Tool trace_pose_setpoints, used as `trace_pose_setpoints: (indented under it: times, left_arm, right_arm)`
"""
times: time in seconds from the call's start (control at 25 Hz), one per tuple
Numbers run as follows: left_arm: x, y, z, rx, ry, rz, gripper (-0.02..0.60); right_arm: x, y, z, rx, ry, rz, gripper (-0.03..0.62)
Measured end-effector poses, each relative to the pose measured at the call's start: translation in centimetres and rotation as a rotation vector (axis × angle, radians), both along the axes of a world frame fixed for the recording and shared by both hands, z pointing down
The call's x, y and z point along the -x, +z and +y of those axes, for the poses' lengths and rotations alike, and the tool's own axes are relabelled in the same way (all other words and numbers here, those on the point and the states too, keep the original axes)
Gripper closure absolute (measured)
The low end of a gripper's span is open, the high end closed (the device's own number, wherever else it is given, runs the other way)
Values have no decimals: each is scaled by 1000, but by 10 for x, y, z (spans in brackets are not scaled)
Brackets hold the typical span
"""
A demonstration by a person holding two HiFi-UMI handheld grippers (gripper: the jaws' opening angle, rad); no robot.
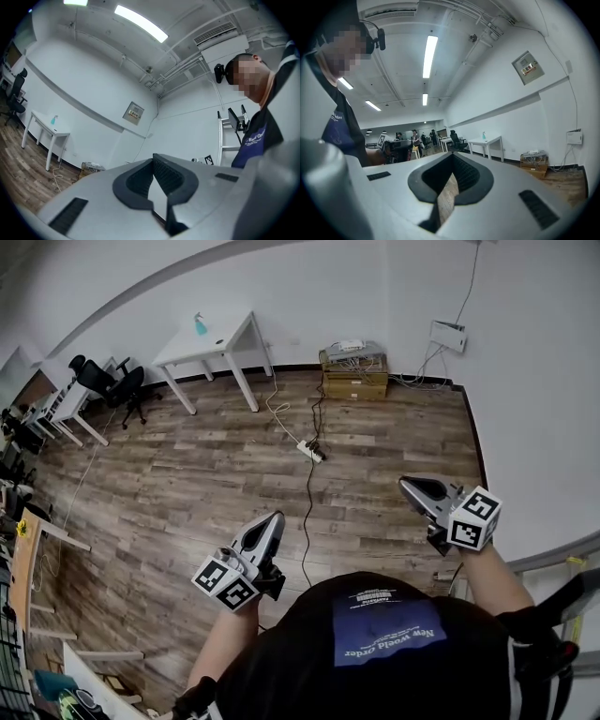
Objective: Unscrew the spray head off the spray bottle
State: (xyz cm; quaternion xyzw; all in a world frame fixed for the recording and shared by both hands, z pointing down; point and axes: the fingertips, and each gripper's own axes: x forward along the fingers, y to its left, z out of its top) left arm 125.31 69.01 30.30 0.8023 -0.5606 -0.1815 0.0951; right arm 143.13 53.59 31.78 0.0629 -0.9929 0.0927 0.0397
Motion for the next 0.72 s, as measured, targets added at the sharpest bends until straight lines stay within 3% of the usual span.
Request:
trace_pose_setpoints:
  times: [0.32,0.72]
  left_arm:
    - [82,5,-41,-26,-13,27,578]
    - [234,3,-56,-20,-84,4,578]
  right_arm:
    - [85,-2,-41,-22,-19,24,603]
    - [254,-7,-75,-21,-98,-10,603]
